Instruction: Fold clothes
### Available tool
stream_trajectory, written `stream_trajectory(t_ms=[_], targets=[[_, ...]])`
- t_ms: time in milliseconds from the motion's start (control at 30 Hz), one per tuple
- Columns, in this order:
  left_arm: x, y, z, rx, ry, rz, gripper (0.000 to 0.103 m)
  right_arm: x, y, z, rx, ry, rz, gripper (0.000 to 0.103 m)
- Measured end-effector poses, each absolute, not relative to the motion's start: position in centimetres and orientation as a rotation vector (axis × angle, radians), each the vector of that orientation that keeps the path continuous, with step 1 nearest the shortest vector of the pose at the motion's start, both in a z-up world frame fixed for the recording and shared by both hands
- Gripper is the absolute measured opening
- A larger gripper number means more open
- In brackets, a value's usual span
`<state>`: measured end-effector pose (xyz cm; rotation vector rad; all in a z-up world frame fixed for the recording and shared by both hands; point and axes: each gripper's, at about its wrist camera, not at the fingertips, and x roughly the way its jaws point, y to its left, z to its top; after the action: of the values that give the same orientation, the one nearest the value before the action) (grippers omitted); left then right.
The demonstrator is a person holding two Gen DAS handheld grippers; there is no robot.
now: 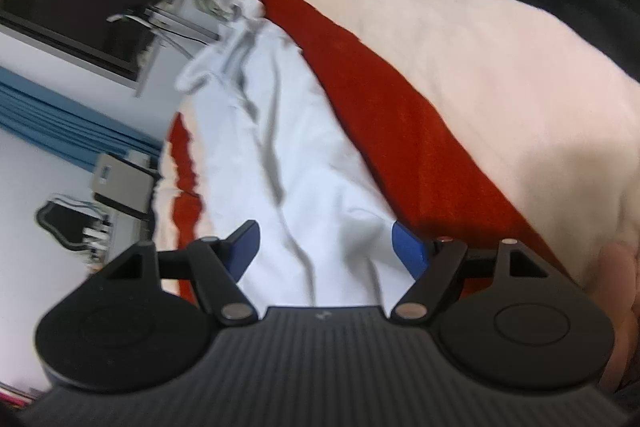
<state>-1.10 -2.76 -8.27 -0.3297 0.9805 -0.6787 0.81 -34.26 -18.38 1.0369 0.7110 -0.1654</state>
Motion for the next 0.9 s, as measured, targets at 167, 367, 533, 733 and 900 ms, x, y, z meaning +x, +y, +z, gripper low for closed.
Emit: stream_trajectory(t_ms=[167, 367, 533, 733, 900], targets=[[2.0, 0.0, -10.3, -0.489, 1.037, -0.514, 0.075, 2.4, -33.0, -19.5, 0.945, 0.805, -0.243, 0.071], [3.6, 0.0, -12.2, -0.526, 1.107, -0.529, 0.075, 2.7, -31.9, -20.7, 1.036, 0.902, -0.148, 0.067], [2.4, -0.4, -12.8, -0.537, 1.119, -0.601, 0.056, 0.9, -31.0, -20.6, 1.134, 0.883, -0.036, 0.036], [2.1, 0.3, -13.5, -0.579, 1.135, -0.567, 0.029, 0.5, -30.5, -19.7, 1.007, 0.879, -0.190, 0.038], [2.0, -0.3, -14.0, -0.553, 1.180, -0.587, 0.049, 1.0, -29.6, -20.4, 0.957, 0.932, -0.208, 0.037]])
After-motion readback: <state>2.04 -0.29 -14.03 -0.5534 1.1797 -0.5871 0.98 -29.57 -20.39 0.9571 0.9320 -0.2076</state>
